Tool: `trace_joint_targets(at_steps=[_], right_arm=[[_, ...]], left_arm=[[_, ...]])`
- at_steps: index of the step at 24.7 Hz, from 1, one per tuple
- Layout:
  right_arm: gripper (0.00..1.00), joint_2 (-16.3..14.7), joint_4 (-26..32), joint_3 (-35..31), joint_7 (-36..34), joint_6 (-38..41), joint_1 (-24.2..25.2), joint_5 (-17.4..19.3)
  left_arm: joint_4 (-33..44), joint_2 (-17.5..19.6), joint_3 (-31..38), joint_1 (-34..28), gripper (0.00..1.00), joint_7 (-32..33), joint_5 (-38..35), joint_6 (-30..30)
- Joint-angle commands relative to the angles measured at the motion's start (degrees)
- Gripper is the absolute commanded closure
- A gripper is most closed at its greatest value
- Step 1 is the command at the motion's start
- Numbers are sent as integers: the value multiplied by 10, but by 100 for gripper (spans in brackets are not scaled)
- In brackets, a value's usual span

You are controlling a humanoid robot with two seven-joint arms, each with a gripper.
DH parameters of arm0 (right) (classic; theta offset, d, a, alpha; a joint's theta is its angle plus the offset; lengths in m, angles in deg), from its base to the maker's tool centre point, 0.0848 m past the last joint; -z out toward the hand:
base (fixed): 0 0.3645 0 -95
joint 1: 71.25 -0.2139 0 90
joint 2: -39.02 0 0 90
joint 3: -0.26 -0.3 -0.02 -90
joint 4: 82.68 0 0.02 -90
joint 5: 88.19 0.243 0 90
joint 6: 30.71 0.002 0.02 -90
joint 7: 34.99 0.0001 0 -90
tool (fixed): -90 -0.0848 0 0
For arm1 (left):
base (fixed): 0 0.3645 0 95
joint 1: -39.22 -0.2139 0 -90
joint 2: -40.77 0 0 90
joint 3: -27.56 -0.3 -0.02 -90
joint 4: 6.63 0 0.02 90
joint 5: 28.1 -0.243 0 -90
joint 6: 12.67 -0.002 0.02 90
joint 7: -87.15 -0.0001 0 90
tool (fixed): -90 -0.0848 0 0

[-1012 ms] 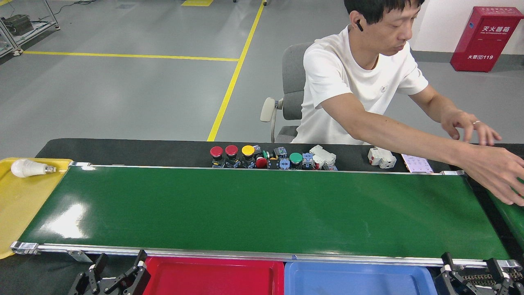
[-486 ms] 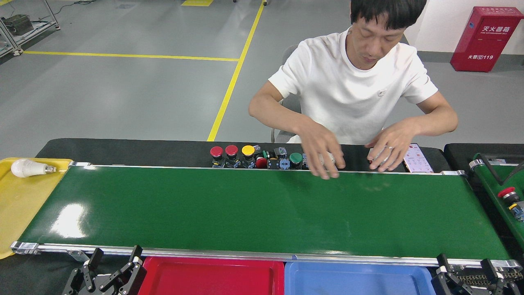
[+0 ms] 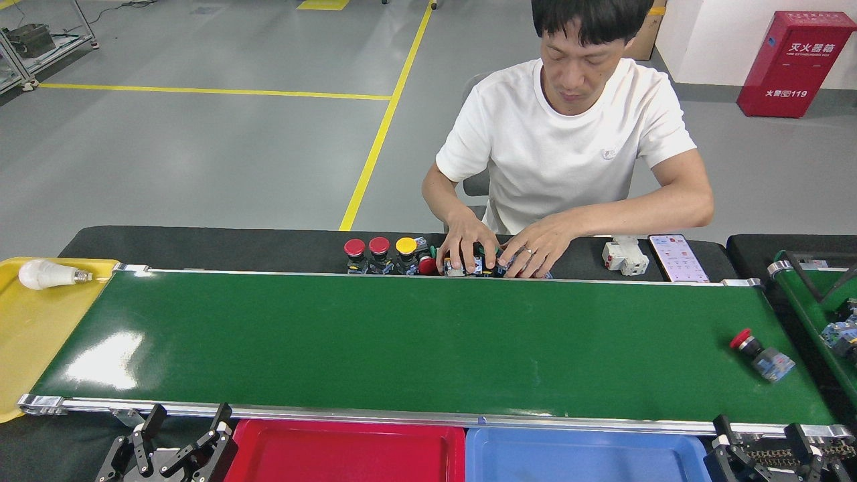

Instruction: Pick switch part from conveyor to tray

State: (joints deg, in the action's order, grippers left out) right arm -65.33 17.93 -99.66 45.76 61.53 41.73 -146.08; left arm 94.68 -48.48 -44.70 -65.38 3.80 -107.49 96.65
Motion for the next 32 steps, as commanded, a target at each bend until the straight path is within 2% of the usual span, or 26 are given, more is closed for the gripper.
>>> trace_joint_targets(at_steps=[1,4,8,14,18,23,24,25,27,28,32], right_arm=[[1,-2,6,-8,12,-4,-5,1],[1,-2,-5,-8,38,-5,-23,0],[1,-5,-61,-6,86,-7,-94,-7],[1,-2,-122,3,103,-9,-153,-43],[2,-1,-156,35,114,-38,-197,-50],[6,-3,-202,121,119,-69,-247,-54],[14,-3,-212,134,122,-73,-257,-54],[28,-2,-218,137,122,-74,-266,-54],[72,-3,-222,140,127,-70,-276,-50],[89,-4,-221,141,134,-67,-277,-50],[97,0,-207,141,158,-49,-277,-49]], left_arm=[[6,-1,3,4,0,-1,-1,-2],[6,-8,2,4,0,-1,0,0],[6,-13,1,3,0,-1,1,3],[6,-11,-5,2,0,0,1,3],[6,-11,-6,2,0,0,1,3],[6,-11,-7,2,0,0,1,3],[6,-11,-7,2,0,0,1,3],[6,-11,-7,2,0,0,1,3],[6,-11,-7,2,0,0,1,3],[6,-11,-7,2,0,0,1,3],[6,-11,-7,3,0,0,1,3]])
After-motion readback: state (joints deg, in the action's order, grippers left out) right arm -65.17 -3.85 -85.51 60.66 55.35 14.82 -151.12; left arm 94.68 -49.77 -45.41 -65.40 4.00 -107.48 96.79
